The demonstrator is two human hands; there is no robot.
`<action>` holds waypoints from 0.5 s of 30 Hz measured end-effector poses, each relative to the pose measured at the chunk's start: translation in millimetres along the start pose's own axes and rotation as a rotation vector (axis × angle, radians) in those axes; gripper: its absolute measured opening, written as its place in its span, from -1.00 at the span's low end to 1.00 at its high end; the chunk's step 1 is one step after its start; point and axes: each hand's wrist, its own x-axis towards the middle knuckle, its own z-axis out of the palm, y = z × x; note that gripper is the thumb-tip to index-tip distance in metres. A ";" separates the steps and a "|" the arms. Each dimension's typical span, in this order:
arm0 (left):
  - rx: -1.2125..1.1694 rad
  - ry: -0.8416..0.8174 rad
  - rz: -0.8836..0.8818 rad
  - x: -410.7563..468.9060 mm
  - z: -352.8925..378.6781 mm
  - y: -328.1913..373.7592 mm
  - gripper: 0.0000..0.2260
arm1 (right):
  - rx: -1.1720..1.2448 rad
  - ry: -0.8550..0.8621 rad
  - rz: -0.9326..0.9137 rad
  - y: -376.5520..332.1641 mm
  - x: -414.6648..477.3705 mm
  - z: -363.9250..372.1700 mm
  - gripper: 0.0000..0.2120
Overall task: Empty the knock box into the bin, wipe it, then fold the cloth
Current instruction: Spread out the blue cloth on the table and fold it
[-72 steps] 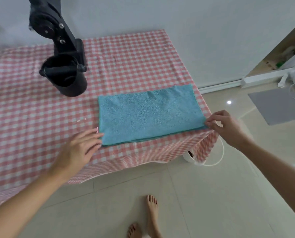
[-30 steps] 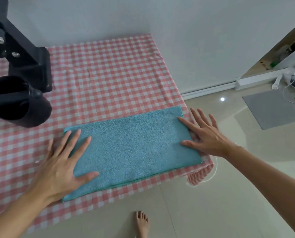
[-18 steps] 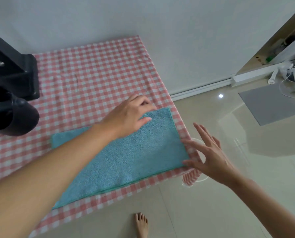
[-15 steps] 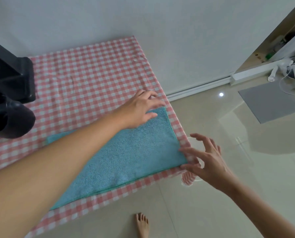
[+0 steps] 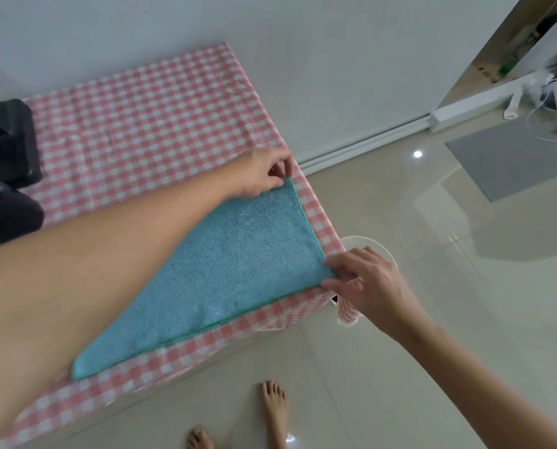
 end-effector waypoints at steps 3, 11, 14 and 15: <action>-0.112 0.034 0.014 -5.7 -5.7 -1.2 -0.75 | 0.106 -0.030 0.356 -15.8 10.5 4.4 -0.64; -0.191 0.092 0.005 -36.7 -31.8 -8.8 -0.80 | 0.041 -0.155 0.499 -50.0 29.9 -5.2 -0.92; -0.107 0.096 0.022 -58.1 -53.2 -22.7 -0.83 | 0.113 0.034 0.383 -88.6 25.1 -9.7 -0.83; -0.055 0.101 0.027 -67.4 -61.5 -31.7 -0.85 | 0.160 0.059 0.316 -105.2 23.1 -8.3 -0.78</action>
